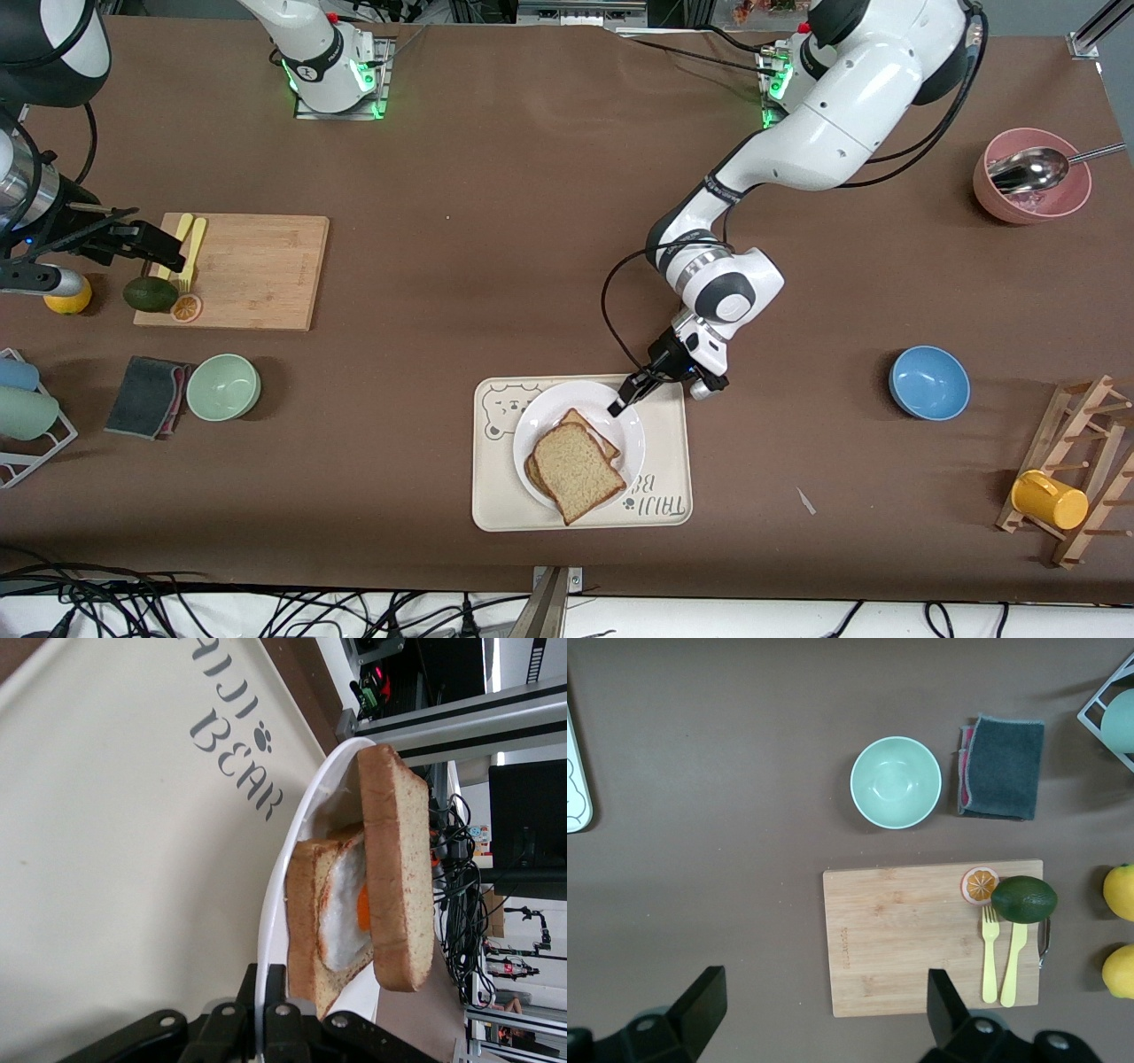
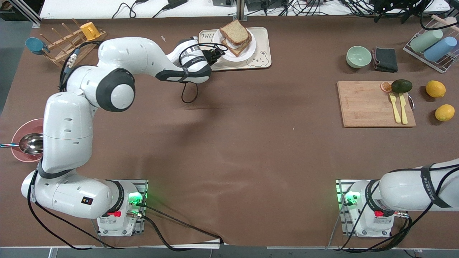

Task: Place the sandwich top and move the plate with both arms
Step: 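Slide the plate with the left gripper onto the bear tray, then open the left gripper and lift it off the plate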

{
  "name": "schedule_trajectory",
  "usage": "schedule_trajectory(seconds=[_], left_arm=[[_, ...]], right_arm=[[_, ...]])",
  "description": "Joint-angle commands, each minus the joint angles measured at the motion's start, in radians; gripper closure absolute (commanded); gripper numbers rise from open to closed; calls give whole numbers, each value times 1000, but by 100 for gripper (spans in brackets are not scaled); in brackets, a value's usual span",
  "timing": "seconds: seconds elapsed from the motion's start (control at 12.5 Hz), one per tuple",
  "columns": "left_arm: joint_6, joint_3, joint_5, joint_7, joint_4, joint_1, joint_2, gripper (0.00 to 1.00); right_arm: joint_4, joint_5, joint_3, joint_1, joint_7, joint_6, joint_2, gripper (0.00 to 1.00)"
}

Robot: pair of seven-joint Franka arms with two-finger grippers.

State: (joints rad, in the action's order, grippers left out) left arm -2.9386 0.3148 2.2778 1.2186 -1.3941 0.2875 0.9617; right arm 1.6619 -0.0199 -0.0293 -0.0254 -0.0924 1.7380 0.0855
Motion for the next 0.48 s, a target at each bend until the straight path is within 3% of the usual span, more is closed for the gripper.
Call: schedule_trajectory(seconds=[0.0,0.24,0.32,0.4], left_arm=[[-19,-43,3,-47,70,41,23,100],[-19,-56,0,-47,72,41,22,96],[-19,-56,-1,-47,72,38,17,89],[-19,-56,-1,-47,72,30,9,73]], right_arm=[[-8,18,2,-5,22,-6,-4,0],[-8,18,2,-4,23,-6,-4,0],[-8,18,2,-4,22,-5,-4,0],[-8,17,2,-2,22,-3,-3,0]])
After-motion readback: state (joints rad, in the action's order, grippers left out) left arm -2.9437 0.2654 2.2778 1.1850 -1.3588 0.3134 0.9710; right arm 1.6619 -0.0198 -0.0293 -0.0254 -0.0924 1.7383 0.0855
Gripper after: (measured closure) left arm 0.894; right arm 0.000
